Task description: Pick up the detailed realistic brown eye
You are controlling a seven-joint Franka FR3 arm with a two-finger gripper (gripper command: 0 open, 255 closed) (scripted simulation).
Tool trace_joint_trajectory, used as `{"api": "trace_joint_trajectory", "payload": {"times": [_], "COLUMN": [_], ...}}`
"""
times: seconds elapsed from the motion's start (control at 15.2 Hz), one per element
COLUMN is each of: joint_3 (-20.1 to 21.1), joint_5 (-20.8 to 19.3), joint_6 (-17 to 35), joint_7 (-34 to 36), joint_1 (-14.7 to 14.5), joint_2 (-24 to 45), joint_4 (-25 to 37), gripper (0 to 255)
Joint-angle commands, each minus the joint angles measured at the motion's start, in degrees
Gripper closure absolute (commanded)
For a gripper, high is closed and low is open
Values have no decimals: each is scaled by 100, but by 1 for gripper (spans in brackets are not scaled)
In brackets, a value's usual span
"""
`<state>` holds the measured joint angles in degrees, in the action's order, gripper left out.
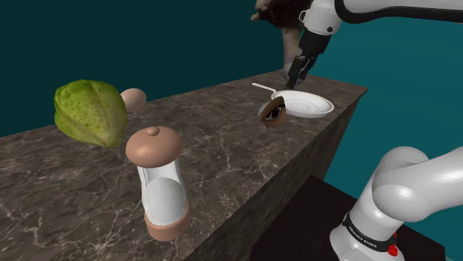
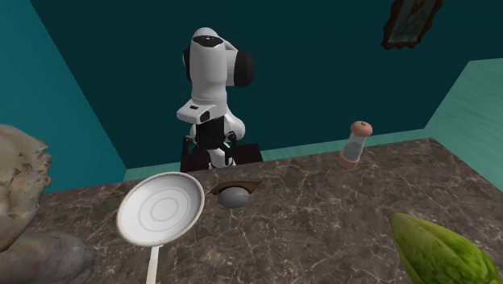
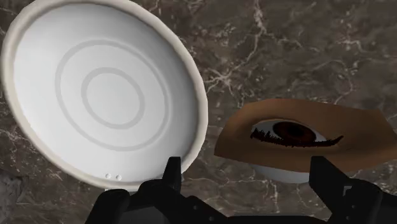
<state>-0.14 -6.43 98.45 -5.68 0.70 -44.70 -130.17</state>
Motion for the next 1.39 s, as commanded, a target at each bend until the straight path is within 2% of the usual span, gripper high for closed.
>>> {"api": "trace_joint_trajectory", "payload": {"times": [0.0, 0.26, 0.73, 0.92, 0.99, 1.32], "joint_3": [0, -1205, -1239, -1243, -1240, -1242], "joint_5": [0, -80, -118, -121, -120, -121], "joint_6": [0, -736, -215, -171, -173, -170], "joint_7": [0, -3976, -3951, -3949, -3946, -3949], "joint_1": [0, -1333, -1308, -1306, -1307, -1306], "joint_2": [0, 1407, 1324, 1320, 1318, 1321], "joint_4": [0, 797, 193, 146, 145, 145], "gripper": [0, 0, 0, 0, 255, 255]}}
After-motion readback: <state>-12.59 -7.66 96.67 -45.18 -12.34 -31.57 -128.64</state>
